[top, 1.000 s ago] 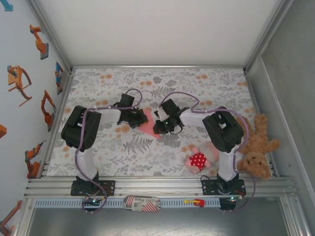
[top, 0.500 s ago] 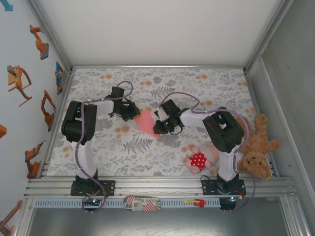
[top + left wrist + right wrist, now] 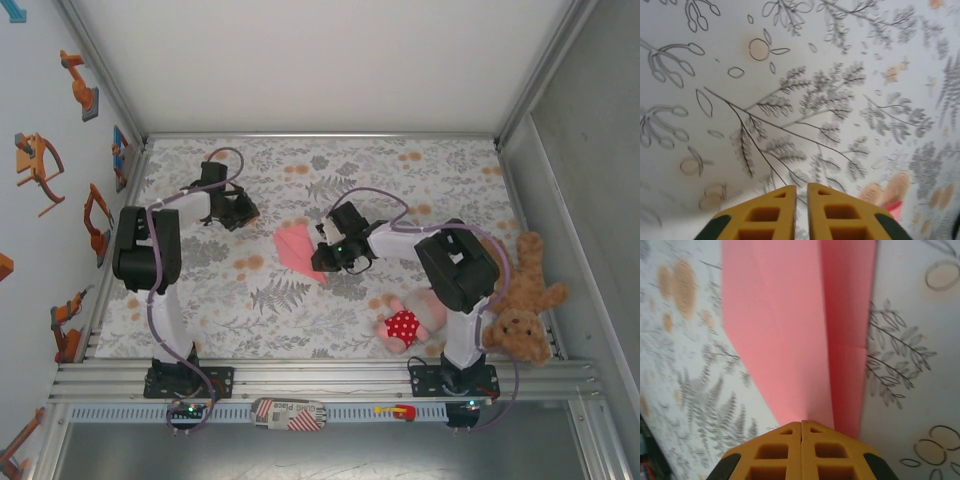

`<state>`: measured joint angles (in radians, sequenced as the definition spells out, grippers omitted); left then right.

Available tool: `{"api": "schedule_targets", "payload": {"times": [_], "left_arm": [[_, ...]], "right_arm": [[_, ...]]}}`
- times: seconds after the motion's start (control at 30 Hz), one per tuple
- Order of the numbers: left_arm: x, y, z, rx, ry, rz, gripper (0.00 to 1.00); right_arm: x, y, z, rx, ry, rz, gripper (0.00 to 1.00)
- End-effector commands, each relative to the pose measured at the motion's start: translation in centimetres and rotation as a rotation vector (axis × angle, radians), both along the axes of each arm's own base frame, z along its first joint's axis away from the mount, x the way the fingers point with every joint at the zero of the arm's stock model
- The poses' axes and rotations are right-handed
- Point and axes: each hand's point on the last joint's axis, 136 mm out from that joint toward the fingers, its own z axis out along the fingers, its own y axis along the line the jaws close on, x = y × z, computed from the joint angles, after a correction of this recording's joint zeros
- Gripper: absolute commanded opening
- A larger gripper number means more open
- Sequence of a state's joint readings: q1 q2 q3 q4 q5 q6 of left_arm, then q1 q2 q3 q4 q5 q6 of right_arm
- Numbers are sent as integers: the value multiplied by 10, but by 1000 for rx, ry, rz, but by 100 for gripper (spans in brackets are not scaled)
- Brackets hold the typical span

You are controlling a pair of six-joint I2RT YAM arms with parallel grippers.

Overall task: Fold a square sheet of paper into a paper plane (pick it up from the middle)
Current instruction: Fourth fold the wing at the center of the table, then turn over the paper at the center of the table.

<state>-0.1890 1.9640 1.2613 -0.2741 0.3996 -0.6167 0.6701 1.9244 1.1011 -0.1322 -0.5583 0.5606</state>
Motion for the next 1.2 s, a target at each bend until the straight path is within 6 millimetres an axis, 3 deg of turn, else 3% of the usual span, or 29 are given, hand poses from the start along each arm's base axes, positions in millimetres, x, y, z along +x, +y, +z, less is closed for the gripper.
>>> {"api": "schedule_targets", "payload": {"times": [0.0,0.1,0.27,0.4,0.53,0.83,0.97,1.07,1.17], "left_arm": [[-11,0,51,-19,-85,29,20],[-32,3,66,-37,-110,59,27],[-71,16,81,-56,-139,134,47],[-98,26,83,-70,-144,198,59],[-112,30,84,-101,-154,239,68],[-120,25,82,-149,-153,231,73],[-118,20,83,-170,-156,217,73],[-117,15,87,-191,-172,190,73],[-117,5,97,-227,-208,141,71]], "right_arm": [[24,19,68,175,-122,-53,10],[40,13,78,194,-181,-100,21],[53,1,64,171,-208,-109,36],[52,4,47,117,-193,-26,40],[55,1,34,67,-192,10,40],[54,20,24,129,-145,110,32],[55,24,22,142,-141,129,21],[58,27,31,162,-166,135,8],[65,27,56,231,-218,108,0]]}}
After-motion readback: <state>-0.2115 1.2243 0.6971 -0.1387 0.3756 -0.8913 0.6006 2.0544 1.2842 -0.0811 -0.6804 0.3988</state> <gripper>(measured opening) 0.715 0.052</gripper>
